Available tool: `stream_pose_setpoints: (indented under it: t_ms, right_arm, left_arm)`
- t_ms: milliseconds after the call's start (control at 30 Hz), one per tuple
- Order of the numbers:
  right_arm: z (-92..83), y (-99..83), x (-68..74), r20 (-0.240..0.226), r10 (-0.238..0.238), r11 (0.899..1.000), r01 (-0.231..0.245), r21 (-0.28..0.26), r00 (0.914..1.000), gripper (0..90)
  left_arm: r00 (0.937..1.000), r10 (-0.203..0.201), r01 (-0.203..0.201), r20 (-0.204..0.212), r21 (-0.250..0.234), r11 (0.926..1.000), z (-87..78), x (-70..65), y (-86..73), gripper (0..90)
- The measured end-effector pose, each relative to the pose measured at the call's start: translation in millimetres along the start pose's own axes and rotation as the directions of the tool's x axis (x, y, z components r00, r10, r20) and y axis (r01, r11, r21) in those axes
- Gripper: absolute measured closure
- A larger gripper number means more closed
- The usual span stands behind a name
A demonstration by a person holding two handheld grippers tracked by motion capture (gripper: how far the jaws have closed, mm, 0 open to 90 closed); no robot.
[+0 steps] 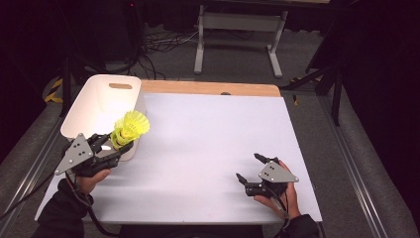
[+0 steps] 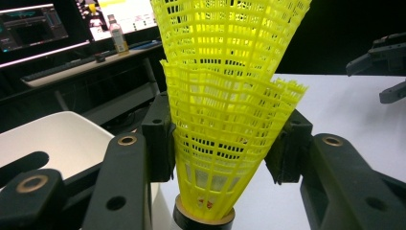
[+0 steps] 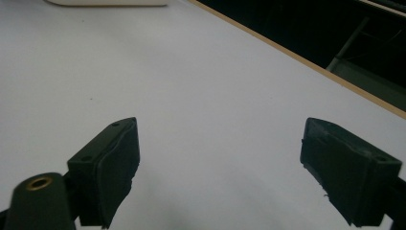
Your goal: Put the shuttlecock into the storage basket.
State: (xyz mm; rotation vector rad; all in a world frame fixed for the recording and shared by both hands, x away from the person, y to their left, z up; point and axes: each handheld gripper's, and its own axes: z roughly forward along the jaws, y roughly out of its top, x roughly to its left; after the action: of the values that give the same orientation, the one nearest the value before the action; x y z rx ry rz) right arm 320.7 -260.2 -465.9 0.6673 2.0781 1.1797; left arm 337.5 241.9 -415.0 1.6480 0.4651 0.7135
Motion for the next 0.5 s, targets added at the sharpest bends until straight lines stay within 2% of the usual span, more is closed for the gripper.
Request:
stream_pose_setpoints:
  t_ms: [133, 233, 333, 500]
  right_arm:
    - [-0.8, -0.4, -1.1, 0.001, 0.005, 1.000, -0.005, 0.000, 1.0000, 14.7]
    - [-0.9, -0.6, -1.8, 0.002, 0.008, 1.000, -0.008, 0.003, 1.0000, 15.0]
    - [0.0, -1.2, -2.2, -0.003, 0.012, 1.000, -0.012, 0.009, 0.9999, 15.1]
    - [0.9, -1.2, -2.5, -0.005, 0.018, 1.000, -0.018, 0.014, 0.9998, 15.0]
  left_arm:
    - [0.9998, -0.020, 0.020, -0.002, -0.011, 0.9997, -4.1, 3.1, 0.3, 52.9]
    - [0.9998, -0.016, 0.016, -0.010, -0.012, 0.9998, -7.9, 3.0, 4.1, 52.9]
    - [0.9998, -0.012, 0.012, -0.017, -0.005, 0.9999, -11.2, 4.2, 7.2, 52.9]
    - [0.9993, -0.003, 0.004, -0.038, 0.026, 0.9997, -16.7, 14.6, 15.9, 52.8]
